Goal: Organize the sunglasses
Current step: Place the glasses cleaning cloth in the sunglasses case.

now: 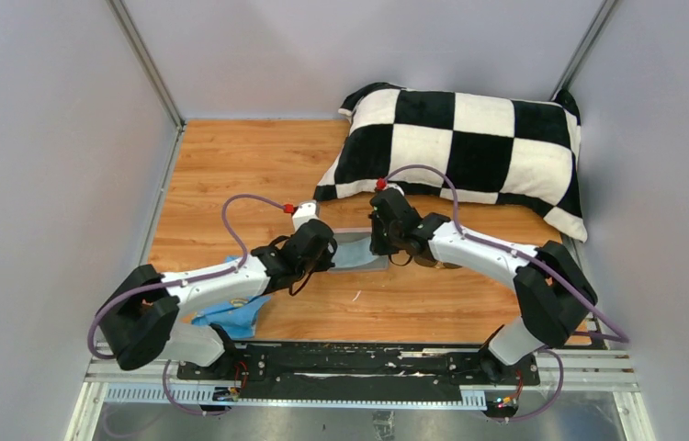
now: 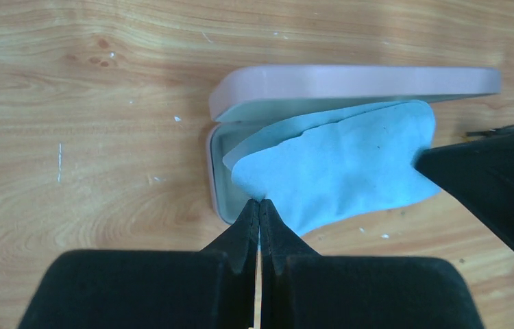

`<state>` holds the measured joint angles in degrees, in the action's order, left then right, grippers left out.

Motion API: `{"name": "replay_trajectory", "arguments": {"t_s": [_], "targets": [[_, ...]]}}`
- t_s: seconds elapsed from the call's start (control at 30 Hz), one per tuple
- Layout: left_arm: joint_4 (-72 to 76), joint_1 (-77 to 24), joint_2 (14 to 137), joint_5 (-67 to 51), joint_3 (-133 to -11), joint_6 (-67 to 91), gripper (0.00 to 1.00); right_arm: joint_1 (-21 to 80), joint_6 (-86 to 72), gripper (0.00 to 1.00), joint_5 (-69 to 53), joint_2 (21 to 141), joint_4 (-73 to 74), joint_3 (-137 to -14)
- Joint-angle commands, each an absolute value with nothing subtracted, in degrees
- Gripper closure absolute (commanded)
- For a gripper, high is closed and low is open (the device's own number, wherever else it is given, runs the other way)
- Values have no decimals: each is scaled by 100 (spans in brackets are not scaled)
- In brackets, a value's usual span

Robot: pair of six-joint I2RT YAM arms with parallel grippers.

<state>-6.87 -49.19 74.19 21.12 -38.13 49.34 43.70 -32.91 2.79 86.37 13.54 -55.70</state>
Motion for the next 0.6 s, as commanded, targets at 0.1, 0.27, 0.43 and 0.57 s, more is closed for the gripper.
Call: {"name": "replay_trajectory", "arguments": {"t_s": [0.1, 0.27, 0.43, 0.57], "targets": [[-141, -4764, 8158, 2106, -4047, 4398, 100, 4274, -3033, 100, 608, 9149, 1436, -5754], [-22, -4729, 8536, 1925, -4099, 4364, 100, 4222, -3041, 100, 709, 9452, 1349, -5683], [-26, -4720, 8892, 1847, -4166, 4443, 100, 4204, -3101, 100, 860, 9581, 1296, -5584], [127, -4720, 8935, 1916, -4140, 4492, 100, 4120, -3069, 100, 861, 9606, 1265, -5495]]}}
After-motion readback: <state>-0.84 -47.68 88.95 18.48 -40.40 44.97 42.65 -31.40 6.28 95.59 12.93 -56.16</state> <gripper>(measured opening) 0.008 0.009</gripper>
